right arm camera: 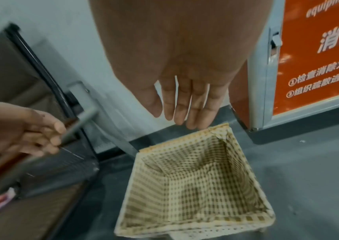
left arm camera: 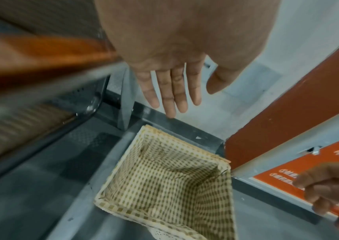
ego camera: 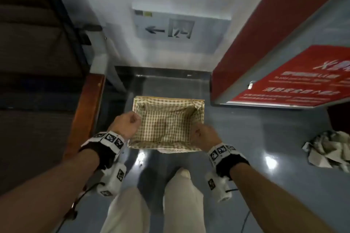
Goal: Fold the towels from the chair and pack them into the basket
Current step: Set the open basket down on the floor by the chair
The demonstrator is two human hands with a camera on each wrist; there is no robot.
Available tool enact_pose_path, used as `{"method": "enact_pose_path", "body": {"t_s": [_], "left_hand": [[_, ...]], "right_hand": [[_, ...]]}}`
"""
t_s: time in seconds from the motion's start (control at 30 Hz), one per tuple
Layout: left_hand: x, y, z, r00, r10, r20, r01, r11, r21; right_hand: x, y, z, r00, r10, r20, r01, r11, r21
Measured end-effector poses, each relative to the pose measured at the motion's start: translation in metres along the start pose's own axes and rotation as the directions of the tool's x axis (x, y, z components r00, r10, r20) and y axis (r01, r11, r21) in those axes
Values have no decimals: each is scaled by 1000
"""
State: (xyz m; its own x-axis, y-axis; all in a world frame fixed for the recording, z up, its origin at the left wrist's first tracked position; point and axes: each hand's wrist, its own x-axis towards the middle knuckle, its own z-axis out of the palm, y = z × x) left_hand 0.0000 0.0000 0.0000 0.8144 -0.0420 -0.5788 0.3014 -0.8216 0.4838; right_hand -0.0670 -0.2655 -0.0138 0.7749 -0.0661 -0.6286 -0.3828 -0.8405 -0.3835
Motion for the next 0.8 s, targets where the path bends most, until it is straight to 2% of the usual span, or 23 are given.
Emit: {"method": "enact_pose_path", "body": {"t_s": [0.1,0.2,0.33,0.43,0.5,0.67,0.73,0.8], "left_hand": [[54,-48,53,998,-12,-66,10,1000,-28],[109,-89,98,991,-35,-129,23,995,-92],[165,-136,145,967,-144,-209,120,985,-123],[194,-153,172,955,-251,-158,203,941,-270],[205,-158,184,935,-320,-155,251,903,-350],[211,-161,195,875,-348,-335,237,914,-330],[206,-158,192,865,-375,-333,263,904,-336],[197,-149,186,863,-423,-276,306,872,-381]], "right_hand": [[51,37,52,998,20,-62,-22,1000,-22],[97,75,94,984,98,-148,-96,995,22],[154,116,137,919,194,-344,-183,981,64],[186,132,162,885,273,-378,-213,958,192],[200,139,175,843,335,-421,-237,934,267],[213,146,178,763,479,-435,-289,854,433],[201,146,175,744,505,-438,-320,844,430],[179,147,167,733,534,-422,-364,832,419]]}}
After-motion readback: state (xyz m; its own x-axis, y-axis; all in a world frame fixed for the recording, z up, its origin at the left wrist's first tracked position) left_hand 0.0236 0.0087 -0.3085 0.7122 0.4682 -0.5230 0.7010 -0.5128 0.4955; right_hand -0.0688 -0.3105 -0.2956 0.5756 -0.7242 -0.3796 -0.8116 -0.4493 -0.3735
